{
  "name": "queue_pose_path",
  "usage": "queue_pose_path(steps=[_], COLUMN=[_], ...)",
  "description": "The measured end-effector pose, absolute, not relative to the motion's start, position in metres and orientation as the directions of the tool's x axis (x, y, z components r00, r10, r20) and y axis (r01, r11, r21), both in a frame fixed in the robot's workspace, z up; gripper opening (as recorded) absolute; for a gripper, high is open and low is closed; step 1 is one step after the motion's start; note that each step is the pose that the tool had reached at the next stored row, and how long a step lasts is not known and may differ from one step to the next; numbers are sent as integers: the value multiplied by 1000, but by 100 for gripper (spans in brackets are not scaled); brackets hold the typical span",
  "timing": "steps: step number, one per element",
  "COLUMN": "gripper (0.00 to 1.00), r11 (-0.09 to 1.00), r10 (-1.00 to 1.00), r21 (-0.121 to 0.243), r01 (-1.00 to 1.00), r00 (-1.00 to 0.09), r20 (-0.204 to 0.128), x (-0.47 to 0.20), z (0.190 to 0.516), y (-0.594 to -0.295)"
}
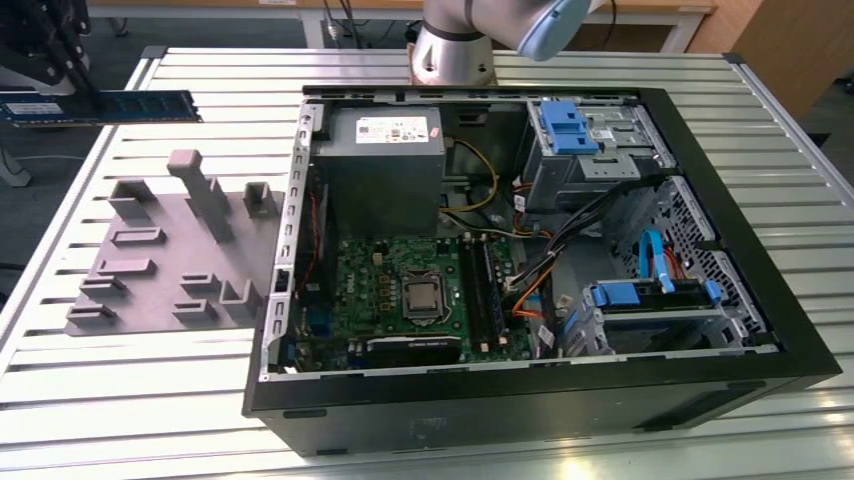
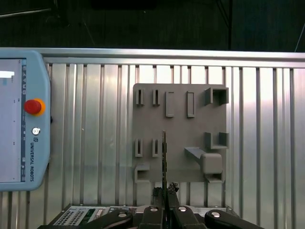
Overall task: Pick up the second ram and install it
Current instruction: 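Pick up the second ram and move it above second insertion slot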
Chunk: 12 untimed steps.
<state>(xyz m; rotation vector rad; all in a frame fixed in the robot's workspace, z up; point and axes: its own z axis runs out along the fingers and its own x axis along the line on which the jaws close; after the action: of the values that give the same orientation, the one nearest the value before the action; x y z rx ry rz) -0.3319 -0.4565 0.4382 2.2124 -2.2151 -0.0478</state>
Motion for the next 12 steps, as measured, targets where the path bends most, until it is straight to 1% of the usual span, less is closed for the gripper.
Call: queue_pose_path(steps=[12], gripper=[14], r11=[1], r10=[-1000], r21=[29], r01=[-1000], r00=[-1], r20=[-14], x=[-320], z=[438], y=[-456])
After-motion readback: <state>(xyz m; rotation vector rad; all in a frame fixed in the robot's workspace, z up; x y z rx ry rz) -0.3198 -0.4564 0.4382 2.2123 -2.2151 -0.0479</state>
